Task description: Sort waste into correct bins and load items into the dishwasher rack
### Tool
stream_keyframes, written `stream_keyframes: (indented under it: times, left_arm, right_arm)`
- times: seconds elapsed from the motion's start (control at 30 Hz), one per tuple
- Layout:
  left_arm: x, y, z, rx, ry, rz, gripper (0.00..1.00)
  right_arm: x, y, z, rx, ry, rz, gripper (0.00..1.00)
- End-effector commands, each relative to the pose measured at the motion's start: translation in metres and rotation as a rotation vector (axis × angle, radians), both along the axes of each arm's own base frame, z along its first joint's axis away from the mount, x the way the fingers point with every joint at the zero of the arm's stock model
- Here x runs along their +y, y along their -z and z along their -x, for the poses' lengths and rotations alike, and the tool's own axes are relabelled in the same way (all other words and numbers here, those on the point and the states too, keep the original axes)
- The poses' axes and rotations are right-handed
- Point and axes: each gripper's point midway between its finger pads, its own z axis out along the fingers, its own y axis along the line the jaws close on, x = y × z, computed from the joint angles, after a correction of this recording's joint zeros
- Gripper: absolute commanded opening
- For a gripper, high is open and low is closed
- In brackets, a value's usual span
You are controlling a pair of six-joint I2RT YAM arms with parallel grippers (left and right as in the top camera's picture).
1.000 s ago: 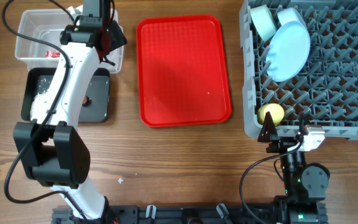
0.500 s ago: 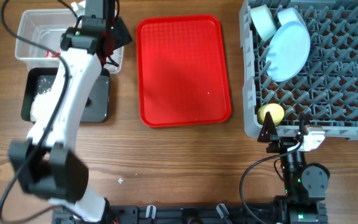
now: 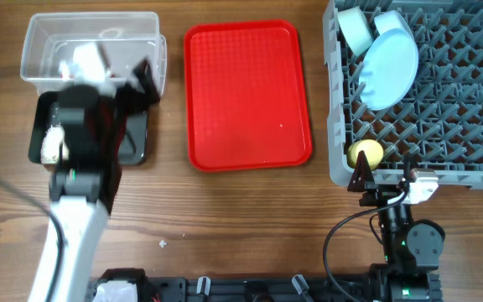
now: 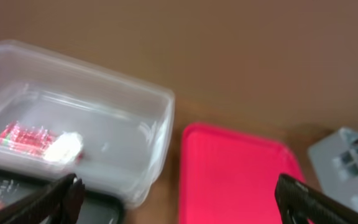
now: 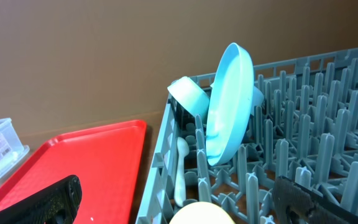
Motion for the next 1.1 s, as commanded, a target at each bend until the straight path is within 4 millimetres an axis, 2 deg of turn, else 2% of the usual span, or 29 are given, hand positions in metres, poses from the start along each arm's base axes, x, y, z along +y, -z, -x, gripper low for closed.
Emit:
stream_keyframes:
  times: [0.0, 0.23, 0.4, 0.7, 0.83, 1.07]
  left_arm:
    - [0.008, 0.041, 0.044, -0.029, 0.019, 0.070, 1.00]
    - [0.019, 0.083, 0.100, -0.131, -0.035, 0.036, 1.00]
    - [0.019, 0.104, 0.117, -0.169, -0.041, 0.032, 1.00]
    - [0.020, 0.097, 0.133, -0.271, -0.053, 0.024, 1.00]
    - [0.022, 0.106, 0.139, -0.242, -0.067, 0.023, 1.00]
    - [0.014, 0.100, 0.140, -0.267, -0.028, 0.004, 1.00]
  right_arm:
    - [0.002, -0.001, 0.000, -0.004, -0.013, 0.007, 1.00]
    - [0.002, -0.001, 0.000, -0.004, -0.013, 0.007, 1.00]
    - [0.002, -0.001, 0.000, -0.005, -0.013, 0.007, 1.00]
    - [0.002, -0.001, 0.000, -0.004, -0.013, 0.007, 1.00]
    - [0.002, -0.001, 0.000, -0.004, -0.013, 0.007, 1.00]
    - [0.002, -0.001, 0.000, -0.004, -0.013, 0.007, 1.00]
